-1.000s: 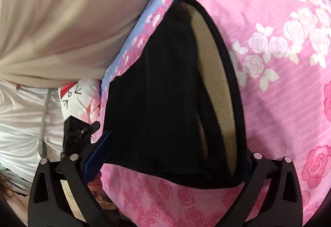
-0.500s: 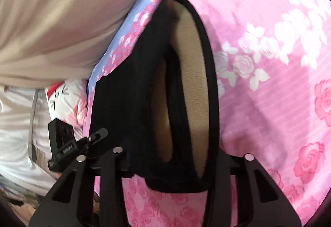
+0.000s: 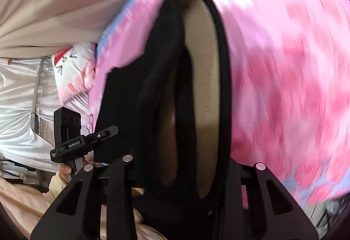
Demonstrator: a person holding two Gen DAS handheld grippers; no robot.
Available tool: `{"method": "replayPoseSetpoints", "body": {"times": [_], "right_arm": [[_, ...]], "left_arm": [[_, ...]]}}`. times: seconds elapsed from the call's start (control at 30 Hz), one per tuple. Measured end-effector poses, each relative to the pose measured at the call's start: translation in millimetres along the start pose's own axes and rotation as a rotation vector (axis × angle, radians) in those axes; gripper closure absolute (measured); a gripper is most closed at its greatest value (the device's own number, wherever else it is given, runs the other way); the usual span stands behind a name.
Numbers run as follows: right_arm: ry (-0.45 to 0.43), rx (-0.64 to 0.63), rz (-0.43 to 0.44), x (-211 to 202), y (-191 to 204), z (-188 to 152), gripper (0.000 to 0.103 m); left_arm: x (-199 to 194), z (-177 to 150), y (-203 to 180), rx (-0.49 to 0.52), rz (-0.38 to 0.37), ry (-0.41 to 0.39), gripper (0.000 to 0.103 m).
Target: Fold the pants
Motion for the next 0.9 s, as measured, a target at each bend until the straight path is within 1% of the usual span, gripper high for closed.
{"method": "replayPoseSetpoints", "body": {"times": [0.03, 0.07, 0.1, 0.13, 0.17, 0.2, 0.23, 0.27, 0.3, 0.33, 0.37, 0.4, 0.43, 0.47, 0.5, 0.53, 0.57, 0.6, 0.63, 0.67, 0.7, 0.73, 0.77, 0.8, 0.83, 0.87, 0.9], "right_arm": [[-0.015, 0.010, 0.010, 1.9, -5.1, -1.8, 0.061], [-0.033, 0.028, 0.031, 2.8, -5.9, 0.0, 0.058], [-0.041, 0.058, 0.037, -3.5, -9.2, 4.0, 0.054], [-0.052, 0.077, 0.017, -11.1, -10.7, 8.7, 0.053], [-0.081, 0.089, -0.008, -23.0, -11.9, 15.2, 0.051], [-0.152, 0.093, -0.036, -44.5, -13.3, 25.7, 0.051], [-0.244, 0.077, -0.080, -68.7, -13.6, 36.0, 0.051], [-0.322, 0.043, -0.127, -88.7, -10.9, 43.7, 0.051], [-0.390, -0.048, -0.159, -107.2, 3.3, 53.0, 0.051], [-0.393, -0.141, -0.173, -112.1, 19.7, 59.7, 0.051], [-0.349, -0.232, -0.176, -104.5, 41.9, 66.6, 0.052], [-0.312, -0.280, -0.166, -92.7, 57.6, 71.1, 0.052], [-0.277, -0.339, -0.158, -77.2, 73.4, 75.3, 0.052], [-0.263, -0.385, -0.162, -64.8, 82.6, 78.7, 0.052], [-0.241, -0.443, -0.164, -42.8, 91.9, 84.4, 0.052], [-0.205, -0.470, -0.164, -25.8, 88.4, 87.5, 0.052], [-0.151, -0.499, -0.214, 1.5, 80.4, 93.6, 0.055], [-0.132, -0.508, -0.285, 14.8, 67.4, 99.9, 0.063], [-0.126, -0.472, -0.328, 22.9, 52.7, 104.3, 0.071], [-0.157, -0.324, -0.311, 15.4, 31.2, 114.2, 0.085], [-0.191, -0.229, -0.276, 6.5, 27.7, 119.0, 0.086], [-0.218, -0.185, -0.273, -2.6, 30.5, 121.3, 0.085], [-0.218, -0.219, -0.275, -5.4, 46.6, 120.3, 0.081], [-0.187, -0.265, -0.258, 0.3, 59.1, 116.0, 0.081], [-0.117, -0.334, -0.244, 18.0, 75.3, 108.6, 0.081], [-0.067, -0.390, -0.268, 35.9, 79.8, 104.9, 0.085], [-0.036, -0.419, -0.328, 51.1, 70.6, 104.9, 0.087]], "left_arm": [[8.0, -10.4, 8.2, -0.011, 0.030, 0.012, 0.064], [14.0, -13.2, 14.3, -0.026, 0.053, 0.008, 0.061], [15.8, -13.5, 20.6, -0.042, 0.065, -0.005, 0.055], [17.5, -10.3, 22.4, -0.067, 0.054, -0.022, 0.053], [17.6, -6.8, 20.0, -0.078, 0.048, -0.022, 0.053], [14.8, -5.2, 17.2, -0.073, 0.046, -0.012, 0.053], [8.9, -3.8, 14.0, -0.048, 0.055, -0.018, 0.053], [-2.7, 0.8, 7.1, -0.006, 0.084, -0.058, 0.053], [-6.8, 4.4, 1.9, 0.018, 0.112, -0.077, 0.052], [-15.6, 7.8, 1.0, 0.040, 0.162, -0.105, 0.050], [-20.0, 9.6, 1.8, 0.044, 0.192, -0.122, 0.050], [-25.3, 12.5, 2.9, 0.044, 0.225, -0.145, 0.051], [-33.3, 18.3, 3.6, 0.043, 0.274, -0.186, 0.051], [-39.5, 23.3, 3.6, 0.046, 0.320, -0.219, 0.052], [-46.6, 31.3, 0.2, 0.060, 0.380, -0.258, 0.052], [-51.4, 39.9, -7.9, 0.086, 0.415, -0.291, 0.052], [-54.5, 45.9, -22.1, 0.127, 0.422, -0.320, 0.052], [-55.3, 53.2, -33.8, 0.176, 0.404, -0.331, 0.052], [-48.4, 58.1, -51.5, 0.237, 0.376, -0.319, 0.049], [-38.9, 60.2, -64.0, 0.278, 0.365, -0.301, 0.046], [-29.1, 62.1, -71.4, 0.320, 0.372, -0.286, 0.037], [-13.1, 66.3, -76.4, 0.341, 0.404, -0.277, 0.035], [10.0, 71.5, -67.6, 0.336, 0.479, -0.223, 0.035], [24.8, 72.1, -55.4, 0.312, 0.532, -0.174, 0.035], [32.6, 74.1, -43.5, 0.289, 0.555, -0.164, 0.033], [33.4, 78.5, -38.6, 0.269, 0.545, -0.192, 0.032], [32.2, 81.7, -37.5, 0.244, 0.522, -0.205, 0.031]]}}
Point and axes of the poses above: each gripper's, at about its wrist camera, not at the fingertips, and x roughly the way its jaws point, y to its left, z to its top, the point moved 8 cm from there along x, roughly the way its jaws point, and after that the axes turned 3 degrees about -x, right-handed, at the moved point
